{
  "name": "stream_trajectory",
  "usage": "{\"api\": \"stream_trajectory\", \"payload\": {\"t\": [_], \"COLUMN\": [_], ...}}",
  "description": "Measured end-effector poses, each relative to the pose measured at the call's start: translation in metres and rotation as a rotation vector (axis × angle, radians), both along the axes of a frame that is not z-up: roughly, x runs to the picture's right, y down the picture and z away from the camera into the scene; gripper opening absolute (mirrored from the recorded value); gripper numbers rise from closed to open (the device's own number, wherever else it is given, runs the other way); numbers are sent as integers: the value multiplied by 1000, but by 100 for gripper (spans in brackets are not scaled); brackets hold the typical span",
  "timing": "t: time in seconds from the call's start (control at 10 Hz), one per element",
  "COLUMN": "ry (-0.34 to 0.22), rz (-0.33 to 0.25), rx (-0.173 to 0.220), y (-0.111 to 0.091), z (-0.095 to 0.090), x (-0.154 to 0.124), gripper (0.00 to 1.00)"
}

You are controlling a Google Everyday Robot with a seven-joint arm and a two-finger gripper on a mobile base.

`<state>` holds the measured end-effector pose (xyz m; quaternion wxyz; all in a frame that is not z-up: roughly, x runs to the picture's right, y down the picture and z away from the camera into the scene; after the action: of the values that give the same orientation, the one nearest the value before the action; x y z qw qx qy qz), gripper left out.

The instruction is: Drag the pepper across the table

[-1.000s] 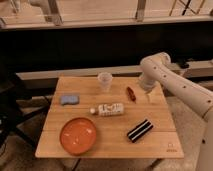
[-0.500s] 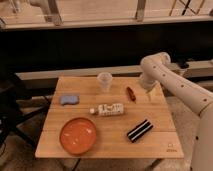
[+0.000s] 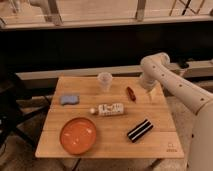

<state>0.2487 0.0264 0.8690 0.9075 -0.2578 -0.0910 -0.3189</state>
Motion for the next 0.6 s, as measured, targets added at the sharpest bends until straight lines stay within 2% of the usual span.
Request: {"api": "stream_trajectory", "payload": {"t": [0.6], "ry": [-34], "rz": [-61], "rx": [-7], "y": [-2], "z": [13], "x": [4], "gripper": [80]}}
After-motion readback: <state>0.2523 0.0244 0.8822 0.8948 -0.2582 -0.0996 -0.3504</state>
